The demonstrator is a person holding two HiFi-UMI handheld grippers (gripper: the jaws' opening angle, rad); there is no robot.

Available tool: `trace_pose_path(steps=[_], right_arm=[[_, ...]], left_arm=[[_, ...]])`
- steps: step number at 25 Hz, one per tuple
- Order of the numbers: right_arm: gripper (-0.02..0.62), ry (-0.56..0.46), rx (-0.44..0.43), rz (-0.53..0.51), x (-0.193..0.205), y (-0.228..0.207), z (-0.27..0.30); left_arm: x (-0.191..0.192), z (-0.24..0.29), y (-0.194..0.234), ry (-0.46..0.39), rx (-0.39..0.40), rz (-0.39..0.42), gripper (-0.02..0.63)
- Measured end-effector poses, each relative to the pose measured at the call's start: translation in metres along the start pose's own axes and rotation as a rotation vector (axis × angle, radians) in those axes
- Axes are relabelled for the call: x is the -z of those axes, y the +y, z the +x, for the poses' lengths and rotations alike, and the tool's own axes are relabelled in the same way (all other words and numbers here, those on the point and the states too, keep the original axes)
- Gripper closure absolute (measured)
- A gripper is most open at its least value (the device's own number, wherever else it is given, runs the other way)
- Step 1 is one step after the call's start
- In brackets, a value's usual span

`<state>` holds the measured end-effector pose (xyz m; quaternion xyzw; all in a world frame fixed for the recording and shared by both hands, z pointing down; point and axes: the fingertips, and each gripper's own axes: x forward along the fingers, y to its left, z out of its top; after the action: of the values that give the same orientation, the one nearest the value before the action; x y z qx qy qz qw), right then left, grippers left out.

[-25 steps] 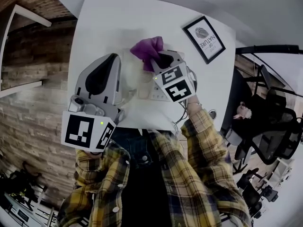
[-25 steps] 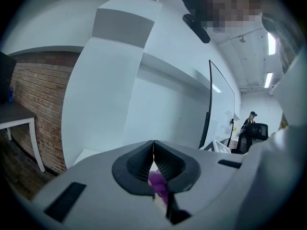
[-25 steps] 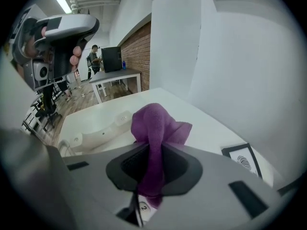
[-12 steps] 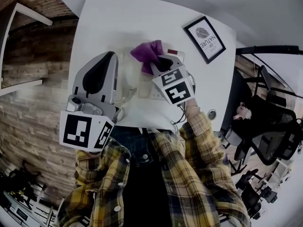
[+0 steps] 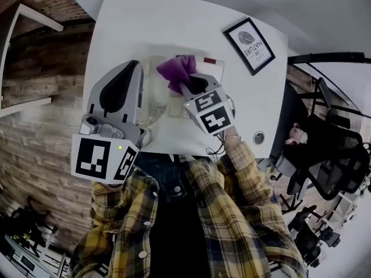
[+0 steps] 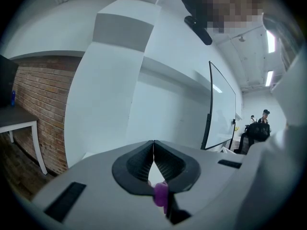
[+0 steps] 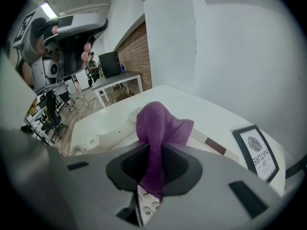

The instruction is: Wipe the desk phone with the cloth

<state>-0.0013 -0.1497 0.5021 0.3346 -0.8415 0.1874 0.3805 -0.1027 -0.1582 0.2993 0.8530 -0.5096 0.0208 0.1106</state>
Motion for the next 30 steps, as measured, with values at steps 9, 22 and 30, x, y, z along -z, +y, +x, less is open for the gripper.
trace_pose_path(steps=[9, 22, 30], right_arm=[[0.531, 0.023, -0.061, 0.029, 0.024, 0.033, -0.002], [0.531, 0.096, -0.174, 0.072, 0.073, 0.083, -0.009], [0.531, 0.101, -0.195, 0.090, 0.081, 0.087, -0.015]], left_arm=[[-0.005, 0.000, -0.003, -0.011, 0.003, 0.002, 0.591], [-0.006, 0.000, -0.007, -0.015, 0.009, 0.008, 0.591], [-0.005, 0.002, -0.017, -0.010, 0.033, 0.013, 0.591]])
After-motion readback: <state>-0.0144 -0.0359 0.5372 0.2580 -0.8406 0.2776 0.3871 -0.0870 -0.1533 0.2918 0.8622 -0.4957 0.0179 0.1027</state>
